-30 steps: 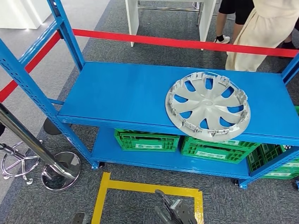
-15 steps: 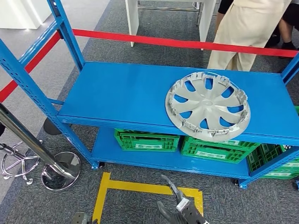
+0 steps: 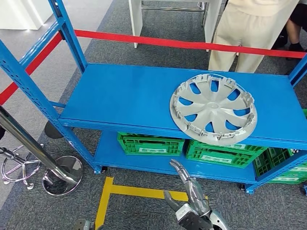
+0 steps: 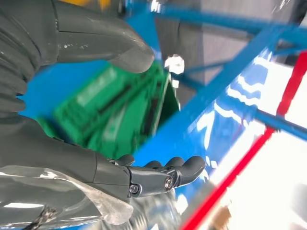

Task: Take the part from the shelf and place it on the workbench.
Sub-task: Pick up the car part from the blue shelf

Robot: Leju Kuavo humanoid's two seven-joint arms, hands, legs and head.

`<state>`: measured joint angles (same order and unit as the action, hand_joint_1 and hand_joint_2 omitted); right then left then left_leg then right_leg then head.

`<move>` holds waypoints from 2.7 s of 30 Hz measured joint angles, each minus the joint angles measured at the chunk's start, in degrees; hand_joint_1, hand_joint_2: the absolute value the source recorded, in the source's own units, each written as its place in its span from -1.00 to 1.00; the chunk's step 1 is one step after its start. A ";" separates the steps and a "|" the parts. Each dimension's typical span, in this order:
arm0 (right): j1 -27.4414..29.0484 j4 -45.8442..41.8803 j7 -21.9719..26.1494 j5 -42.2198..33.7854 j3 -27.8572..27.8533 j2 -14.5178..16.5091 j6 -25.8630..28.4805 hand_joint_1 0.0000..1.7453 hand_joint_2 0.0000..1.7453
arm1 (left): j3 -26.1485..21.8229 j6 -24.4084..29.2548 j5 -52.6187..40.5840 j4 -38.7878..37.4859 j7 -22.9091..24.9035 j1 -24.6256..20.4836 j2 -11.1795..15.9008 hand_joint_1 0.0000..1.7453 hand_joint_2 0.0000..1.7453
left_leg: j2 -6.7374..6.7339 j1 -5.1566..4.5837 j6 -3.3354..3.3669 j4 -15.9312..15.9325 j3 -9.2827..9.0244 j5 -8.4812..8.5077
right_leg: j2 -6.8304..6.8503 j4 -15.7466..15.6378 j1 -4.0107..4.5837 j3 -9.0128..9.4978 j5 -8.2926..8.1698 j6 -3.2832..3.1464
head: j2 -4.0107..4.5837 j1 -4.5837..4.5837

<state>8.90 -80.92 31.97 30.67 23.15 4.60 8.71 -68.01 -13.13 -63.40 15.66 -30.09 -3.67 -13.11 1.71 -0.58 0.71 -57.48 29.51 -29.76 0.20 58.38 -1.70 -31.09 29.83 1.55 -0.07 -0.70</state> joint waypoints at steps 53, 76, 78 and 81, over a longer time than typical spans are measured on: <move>-27.82 17.99 -46.29 58.62 24.09 -7.66 22.42 -1.00 1.00 | 6.65 17.94 -16.67 -0.05 21.26 -1.36 2.90 -1.00 -1.00 | 0.00 0.00 0.00 -0.05 0.01 0.02 | -0.02 0.00 0.00 0.02 -0.04 0.02 | 0.00 -0.01; -31.48 25.04 -53.50 59.27 21.22 -9.82 21.75 -1.00 1.00 | 9.03 19.40 -20.99 -0.05 22.66 -1.28 3.12 -1.00 -1.00 | -0.01 0.00 0.00 -0.14 0.02 0.01 | -0.07 0.00 0.00 0.02 -0.05 0.03 | 0.00 0.00; -30.93 24.07 -53.36 59.28 20.29 -10.23 21.64 -1.00 1.00 | 9.02 19.46 -21.02 -0.05 22.66 -1.23 3.11 -1.00 -1.00 | -0.01 0.00 0.00 -0.16 0.03 0.01 | -0.06 0.00 0.00 0.02 -0.05 0.03 | 0.00 0.00; -29.71 22.24 -52.76 59.30 18.53 -10.76 21.49 -1.00 1.00 | 9.00 19.57 -21.08 -0.05 22.66 -1.07 3.11 -1.00 -1.00 | -0.01 0.00 0.01 -0.17 0.04 0.01 | -0.06 0.00 0.00 0.02 -0.05 0.03 | 0.00 0.00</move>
<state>-20.81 -58.68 -20.80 89.97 41.68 -6.17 30.21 -59.01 6.44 -84.48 15.61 -7.43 -4.74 -10.01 1.70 -0.58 0.71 -57.65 29.55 -29.75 0.14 58.38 -1.70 -31.07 29.79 1.58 -0.07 -0.70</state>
